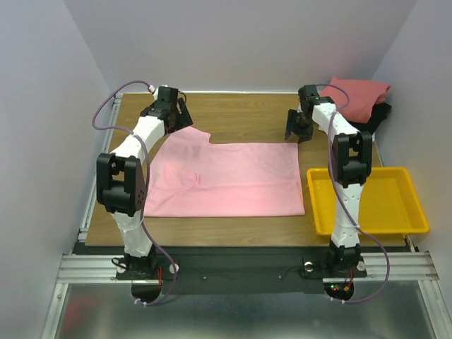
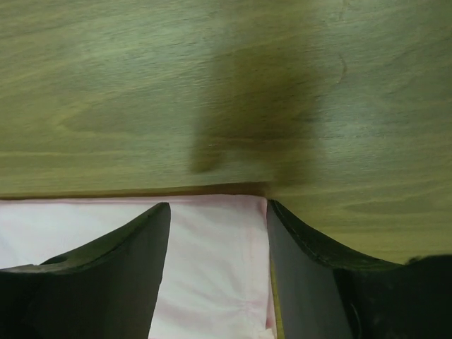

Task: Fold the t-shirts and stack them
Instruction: Fold the tshirt

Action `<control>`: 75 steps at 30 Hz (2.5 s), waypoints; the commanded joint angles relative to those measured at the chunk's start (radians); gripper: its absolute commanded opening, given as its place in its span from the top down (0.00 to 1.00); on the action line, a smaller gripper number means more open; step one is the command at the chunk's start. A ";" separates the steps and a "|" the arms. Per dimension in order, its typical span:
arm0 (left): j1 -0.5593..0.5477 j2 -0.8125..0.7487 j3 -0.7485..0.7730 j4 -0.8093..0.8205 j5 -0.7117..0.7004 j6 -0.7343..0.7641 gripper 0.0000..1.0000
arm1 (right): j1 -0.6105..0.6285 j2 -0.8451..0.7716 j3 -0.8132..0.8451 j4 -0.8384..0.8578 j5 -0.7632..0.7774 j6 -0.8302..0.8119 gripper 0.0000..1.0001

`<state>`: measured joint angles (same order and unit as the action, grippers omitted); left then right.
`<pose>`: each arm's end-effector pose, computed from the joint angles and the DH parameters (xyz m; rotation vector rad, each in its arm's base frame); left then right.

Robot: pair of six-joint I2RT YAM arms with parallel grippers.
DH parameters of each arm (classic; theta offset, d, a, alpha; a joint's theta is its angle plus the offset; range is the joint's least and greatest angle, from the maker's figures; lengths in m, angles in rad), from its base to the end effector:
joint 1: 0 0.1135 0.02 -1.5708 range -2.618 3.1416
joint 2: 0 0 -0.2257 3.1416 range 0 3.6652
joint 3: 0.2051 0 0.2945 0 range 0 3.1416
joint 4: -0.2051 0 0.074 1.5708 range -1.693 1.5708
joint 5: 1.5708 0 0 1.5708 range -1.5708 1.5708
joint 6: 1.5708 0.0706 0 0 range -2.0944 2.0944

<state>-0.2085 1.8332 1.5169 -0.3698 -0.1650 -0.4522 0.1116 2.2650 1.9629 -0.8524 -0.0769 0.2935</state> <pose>0.4743 -0.0885 0.2078 -0.3609 2.2222 -0.1697 0.5121 0.0628 0.1264 0.2268 2.7315 0.2197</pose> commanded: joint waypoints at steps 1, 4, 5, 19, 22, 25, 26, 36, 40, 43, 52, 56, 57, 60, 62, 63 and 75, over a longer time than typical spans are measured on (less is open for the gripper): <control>0.008 0.009 0.109 -0.031 0.032 0.043 0.09 | -0.006 0.004 0.059 -0.002 0.071 -0.011 0.38; 0.009 0.041 0.134 -0.041 0.035 0.049 0.09 | -0.006 0.010 0.039 -0.002 0.071 -0.011 0.40; 0.011 0.047 0.140 -0.043 0.035 0.052 0.09 | -0.006 0.010 0.027 0.001 0.098 -0.010 0.40; 0.029 0.231 0.313 -0.086 0.002 0.101 0.09 | -0.006 -0.021 -0.084 0.010 0.085 0.003 0.57; 0.031 0.281 0.362 -0.095 -0.011 0.104 0.09 | -0.006 -0.022 -0.105 0.013 0.081 0.003 0.64; 0.034 0.330 0.413 -0.103 -0.034 0.109 0.09 | -0.006 -0.022 -0.110 0.013 0.081 0.004 0.73; 0.035 0.354 0.426 -0.104 -0.036 0.110 0.09 | -0.006 -0.024 -0.110 0.013 0.053 0.004 0.81; 0.035 0.494 0.563 -0.095 -0.090 0.113 0.12 | -0.006 -0.033 -0.136 0.015 0.039 0.004 0.96; 0.035 0.531 0.597 -0.078 -0.111 0.104 0.16 | -0.006 -0.033 -0.137 0.016 0.026 0.004 0.97; 0.035 0.541 0.611 -0.060 -0.125 0.101 0.18 | -0.007 -0.033 -0.136 0.015 0.017 0.003 0.96; 0.037 0.609 0.669 -0.061 -0.156 0.109 0.27 | -0.006 -0.033 -0.134 0.016 -0.009 -0.001 0.97; 0.038 0.633 0.672 -0.067 -0.151 0.109 0.31 | -0.006 -0.033 -0.131 0.016 -0.020 -0.002 0.97; 0.038 0.638 0.672 -0.069 -0.149 0.109 0.31 | -0.006 -0.033 -0.131 0.016 -0.020 -0.002 0.97; 0.038 0.650 0.672 -0.072 -0.153 0.107 0.32 | -0.006 -0.033 -0.131 0.015 -0.023 -0.004 0.97; 0.038 0.656 0.675 -0.072 -0.151 0.107 0.35 | -0.006 -0.033 -0.133 0.016 -0.024 -0.002 0.97; 0.038 0.660 0.677 -0.072 -0.151 0.107 0.38 | -0.006 -0.035 -0.131 0.015 -0.026 -0.002 0.97; 0.038 0.655 0.658 -0.083 -0.143 0.110 1.00 | -0.007 -0.033 -0.127 0.015 -0.029 -0.001 0.97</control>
<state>-0.1745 2.4863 2.1494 -0.4305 -0.2996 -0.3492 0.1093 2.2532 1.8492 -0.8314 -0.0978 0.2939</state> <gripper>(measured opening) 0.054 0.054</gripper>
